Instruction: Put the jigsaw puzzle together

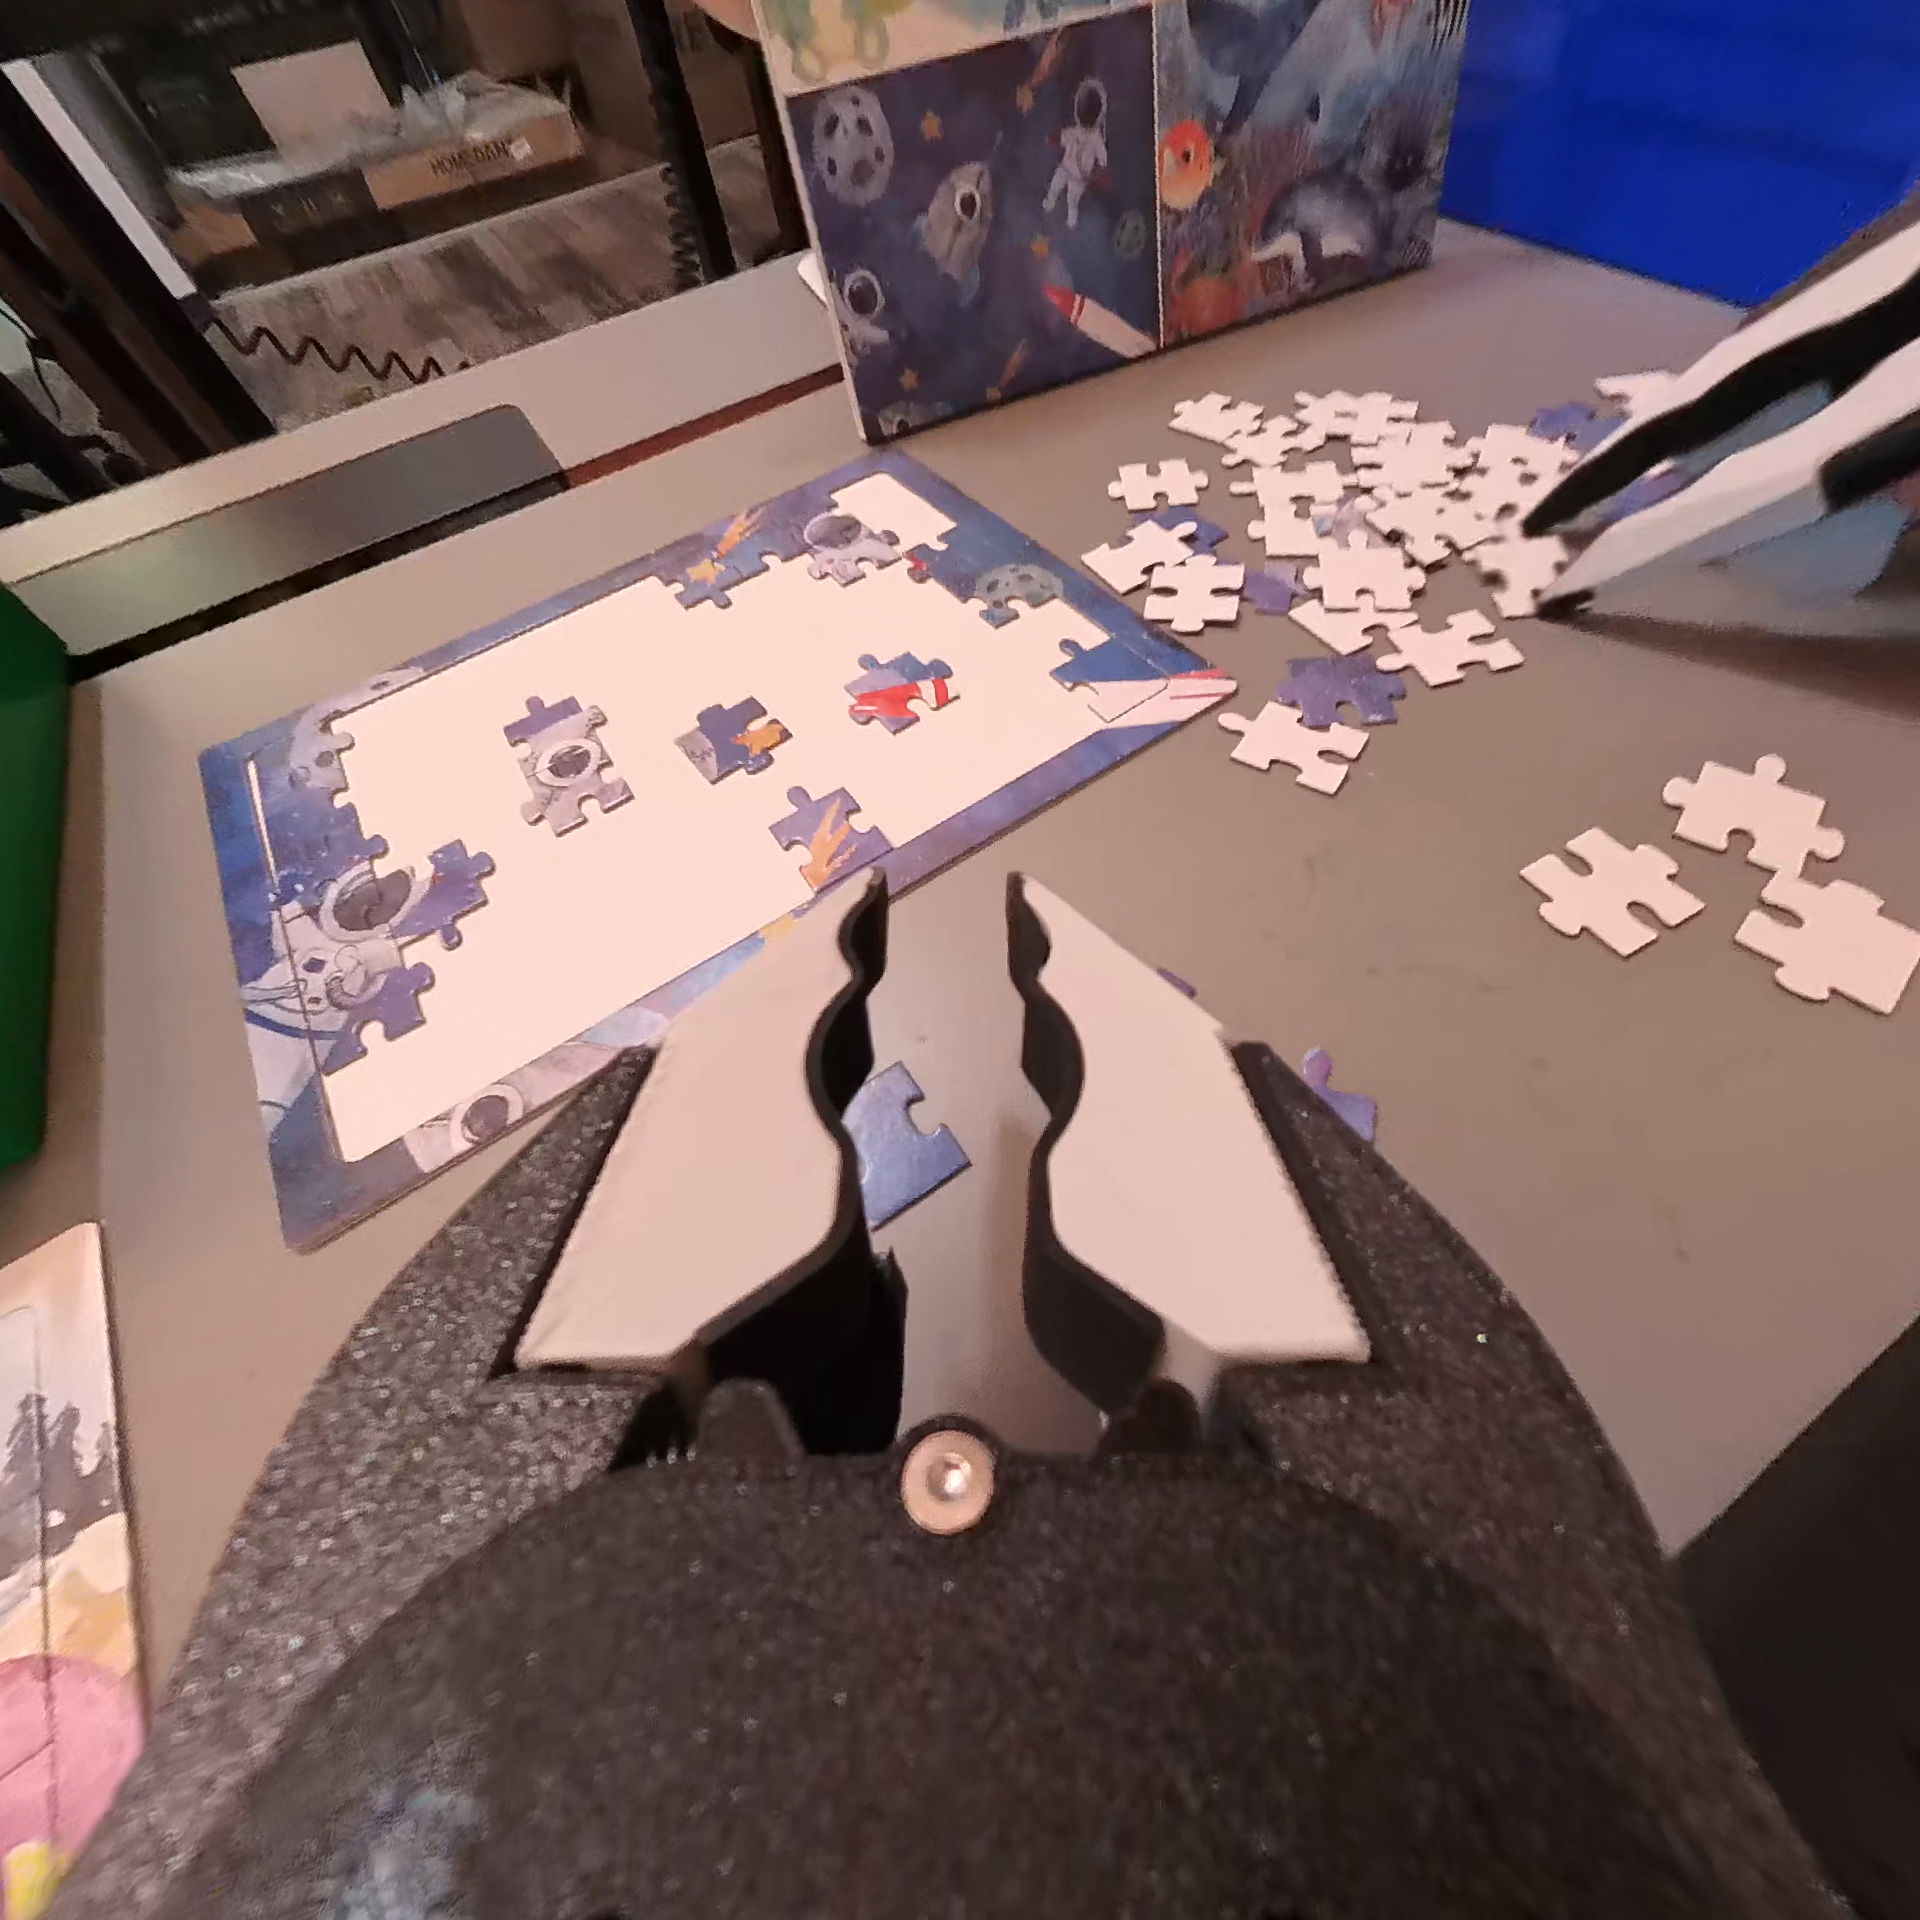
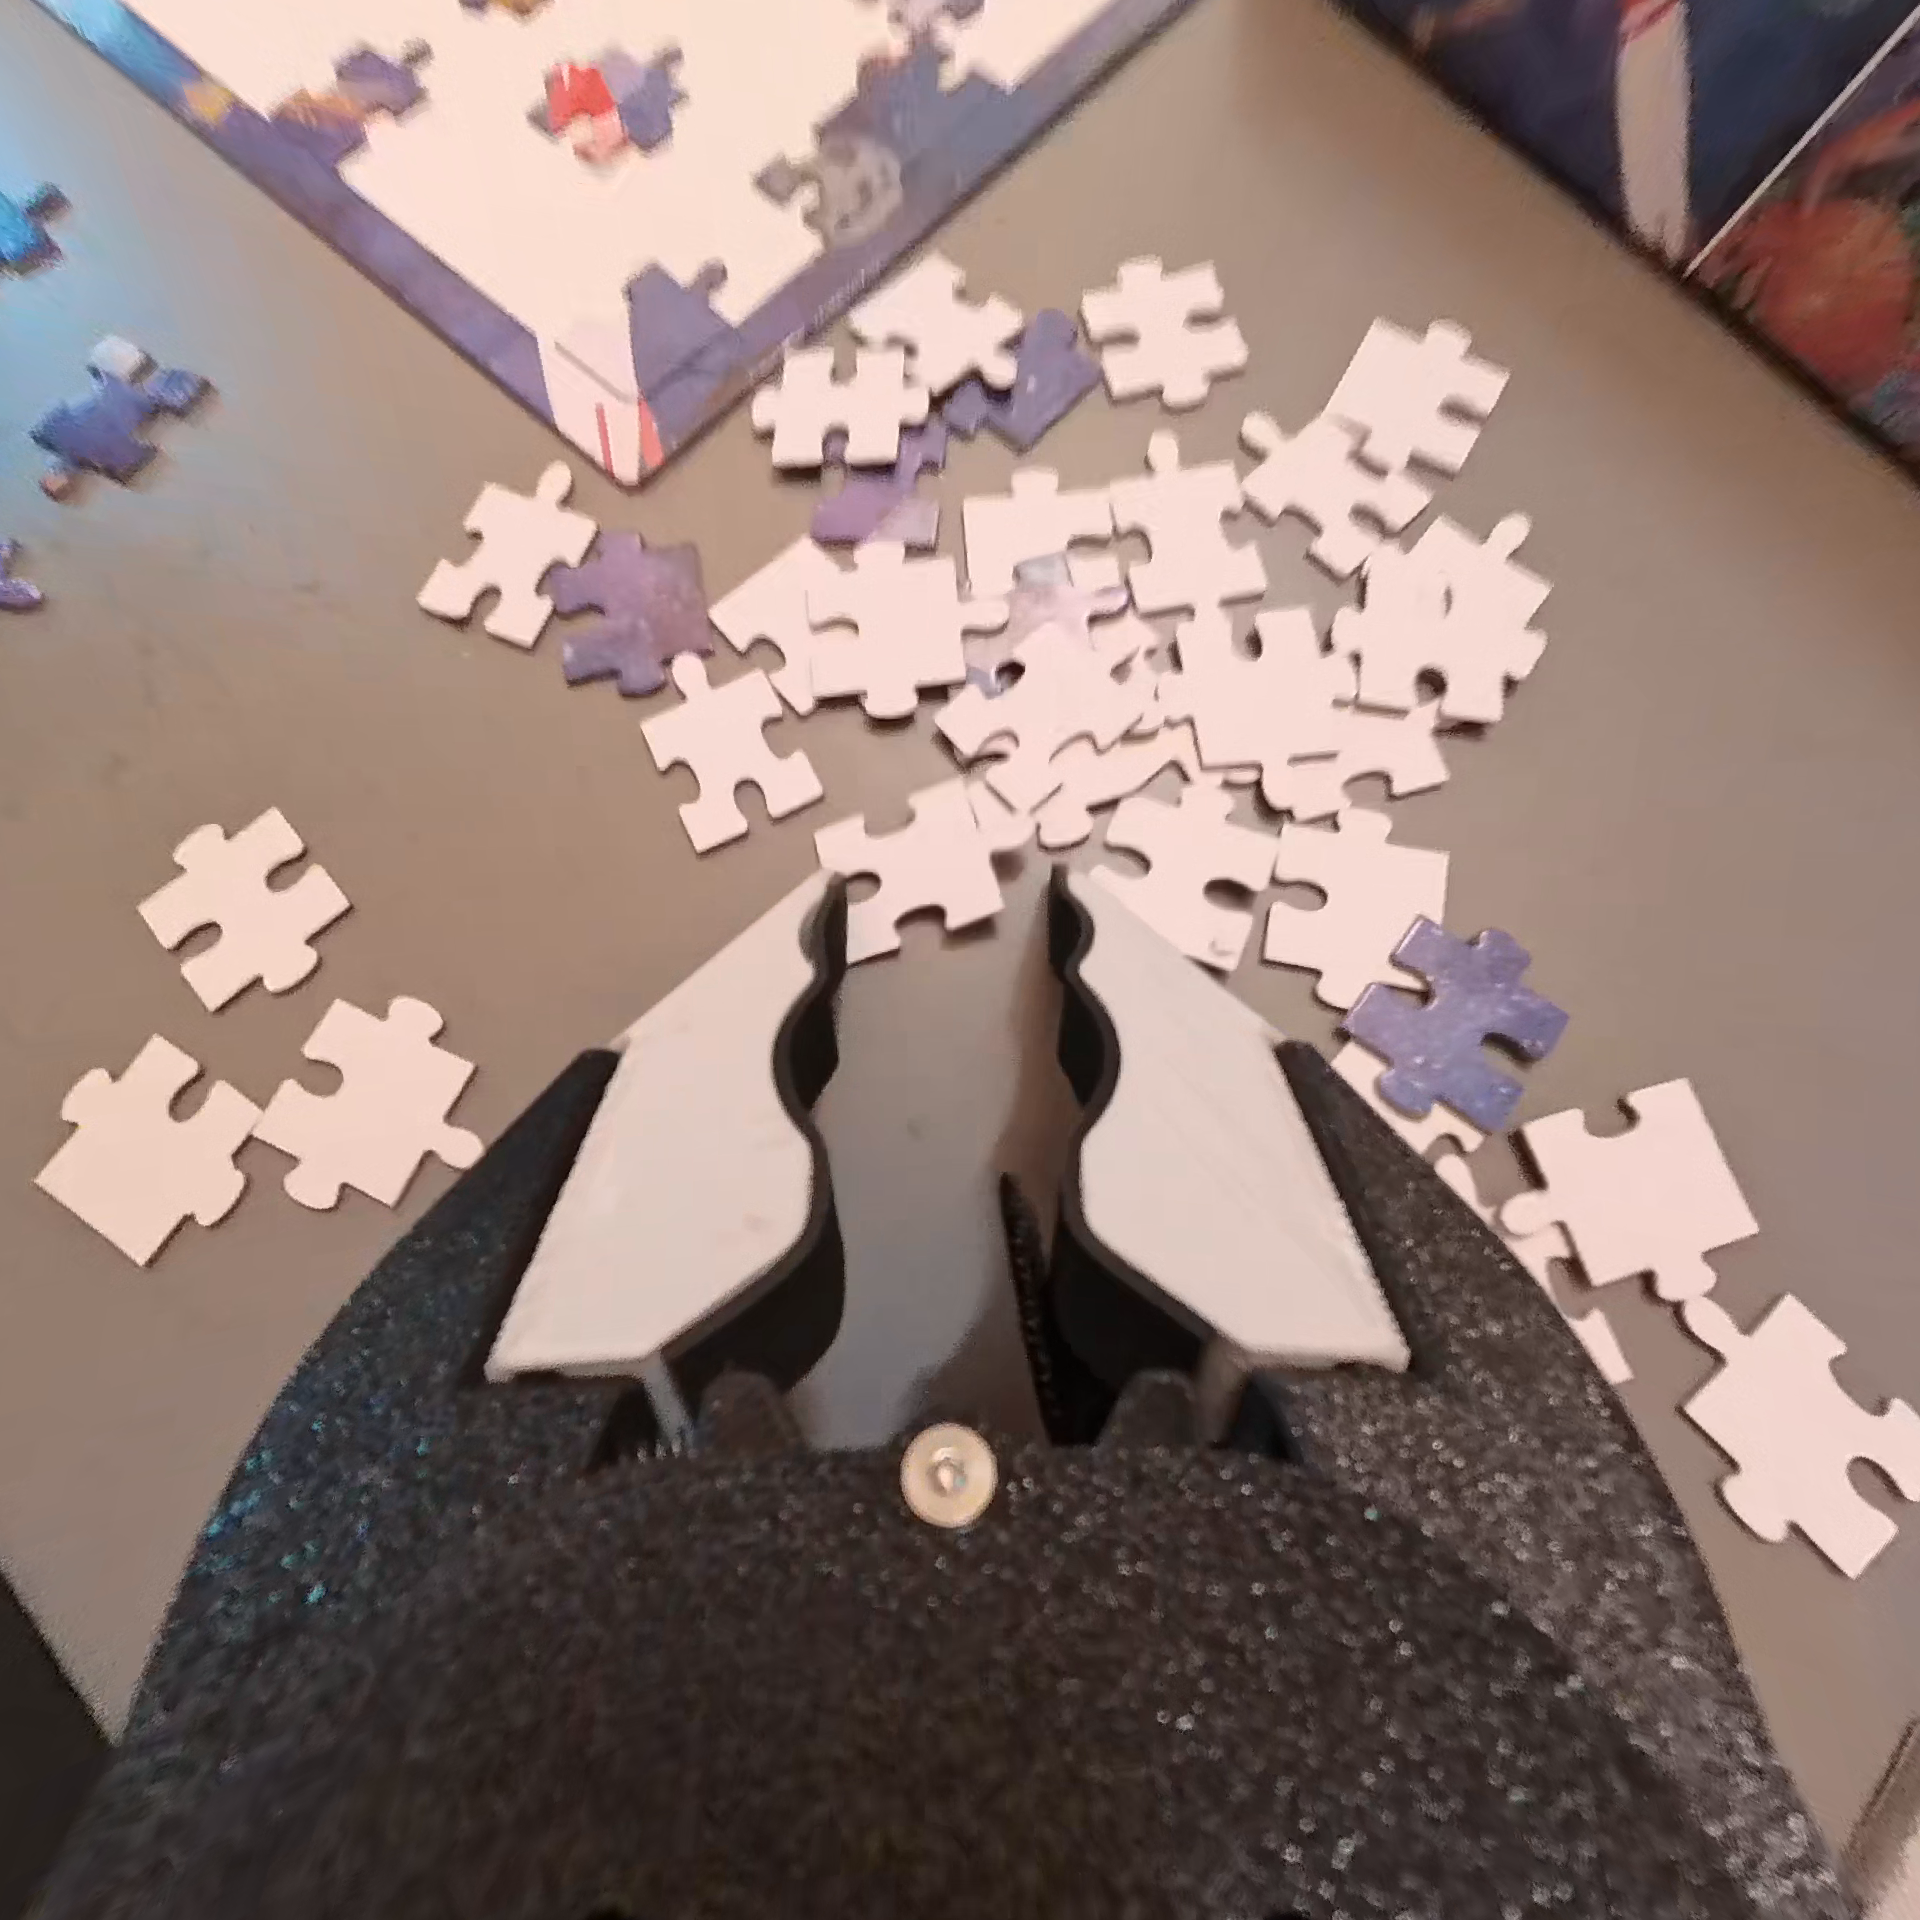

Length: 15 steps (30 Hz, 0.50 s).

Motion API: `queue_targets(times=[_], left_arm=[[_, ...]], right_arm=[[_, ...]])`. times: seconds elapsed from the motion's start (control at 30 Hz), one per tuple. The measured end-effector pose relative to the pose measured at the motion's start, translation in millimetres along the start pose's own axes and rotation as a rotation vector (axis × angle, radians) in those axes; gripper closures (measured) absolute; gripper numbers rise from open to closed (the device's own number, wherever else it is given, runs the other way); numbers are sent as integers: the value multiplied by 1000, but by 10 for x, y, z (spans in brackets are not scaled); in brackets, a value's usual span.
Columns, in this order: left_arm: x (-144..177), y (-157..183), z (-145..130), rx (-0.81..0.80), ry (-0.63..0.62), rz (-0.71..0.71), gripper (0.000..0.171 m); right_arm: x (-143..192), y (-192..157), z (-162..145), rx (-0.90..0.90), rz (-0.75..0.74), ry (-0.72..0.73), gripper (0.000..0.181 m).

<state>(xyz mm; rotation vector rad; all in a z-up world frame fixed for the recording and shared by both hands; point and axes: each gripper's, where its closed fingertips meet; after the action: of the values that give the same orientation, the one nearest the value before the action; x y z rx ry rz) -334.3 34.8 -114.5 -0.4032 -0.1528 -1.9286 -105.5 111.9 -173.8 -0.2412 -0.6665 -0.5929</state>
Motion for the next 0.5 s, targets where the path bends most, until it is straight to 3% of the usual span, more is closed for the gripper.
queue_targets(times=[0.17, 0.5], left_arm=[[15, 15, -10, 75, 2, -49, 149], [20, 17, -47, 25, -17, -15, 149]], right_arm=[[30, -45, -28, 16, 1, -4, 145], [122, -216, -81, 38, 84, -14, 159]])
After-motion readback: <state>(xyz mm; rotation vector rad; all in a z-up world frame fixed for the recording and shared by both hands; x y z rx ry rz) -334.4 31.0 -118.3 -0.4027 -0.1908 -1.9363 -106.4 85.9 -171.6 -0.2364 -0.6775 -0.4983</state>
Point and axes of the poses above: each gripper's, where its closed fingertips meet, x back along the fingers, z out of its top, y = z × x across the jaws, and after that the axes turned 4 degrees about y, right-handed
